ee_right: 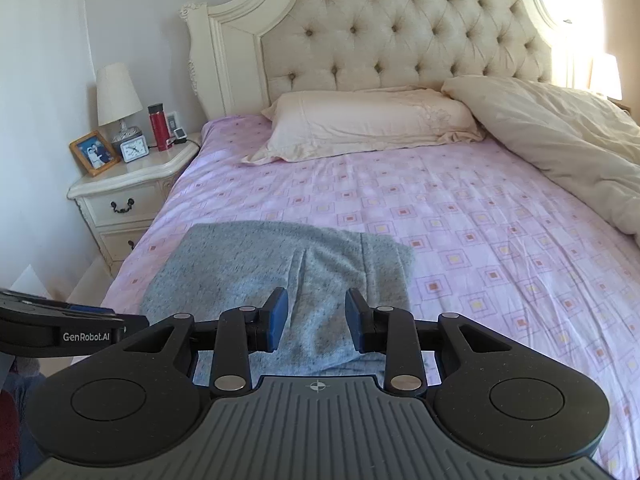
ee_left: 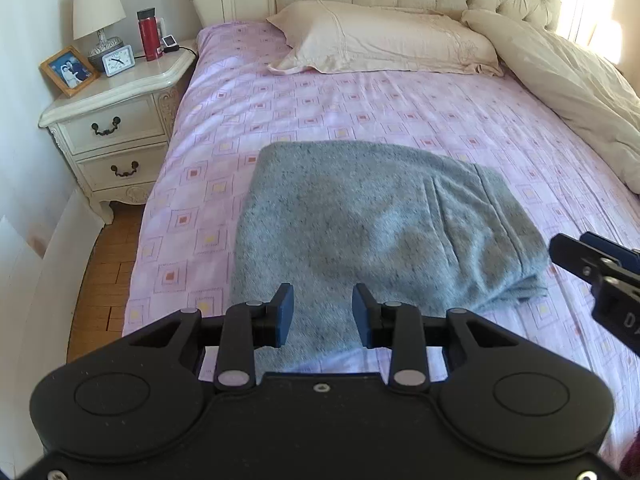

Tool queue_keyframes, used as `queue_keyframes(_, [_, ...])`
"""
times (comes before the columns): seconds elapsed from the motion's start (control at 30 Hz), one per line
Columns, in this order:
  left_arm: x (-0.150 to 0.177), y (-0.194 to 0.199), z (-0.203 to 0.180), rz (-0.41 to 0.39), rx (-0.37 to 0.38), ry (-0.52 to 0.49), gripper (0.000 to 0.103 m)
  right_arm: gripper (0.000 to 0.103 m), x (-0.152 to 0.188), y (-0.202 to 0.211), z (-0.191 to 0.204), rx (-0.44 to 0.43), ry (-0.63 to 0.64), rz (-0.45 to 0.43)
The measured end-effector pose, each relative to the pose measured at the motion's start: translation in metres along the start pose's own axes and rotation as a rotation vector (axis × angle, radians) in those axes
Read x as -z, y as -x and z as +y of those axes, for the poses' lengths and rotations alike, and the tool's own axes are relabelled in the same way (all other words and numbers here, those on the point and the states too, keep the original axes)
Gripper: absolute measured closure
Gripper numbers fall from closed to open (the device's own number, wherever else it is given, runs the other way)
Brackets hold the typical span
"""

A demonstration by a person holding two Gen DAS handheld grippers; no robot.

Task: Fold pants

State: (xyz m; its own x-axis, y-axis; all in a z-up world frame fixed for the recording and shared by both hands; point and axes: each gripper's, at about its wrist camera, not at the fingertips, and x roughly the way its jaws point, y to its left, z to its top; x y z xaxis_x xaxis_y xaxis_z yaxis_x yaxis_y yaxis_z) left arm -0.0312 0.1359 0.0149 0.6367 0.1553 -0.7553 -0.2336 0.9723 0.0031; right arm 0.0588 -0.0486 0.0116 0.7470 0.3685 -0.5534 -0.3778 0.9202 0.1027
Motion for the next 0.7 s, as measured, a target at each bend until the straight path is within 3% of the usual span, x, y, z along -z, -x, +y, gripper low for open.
queue_keyframes(0.7, [0.014,0.004,0.001,0.020,-0.038,-0.011,0.060,0.072,0.015,-0.003,0.014,-0.016,0.040,0.049])
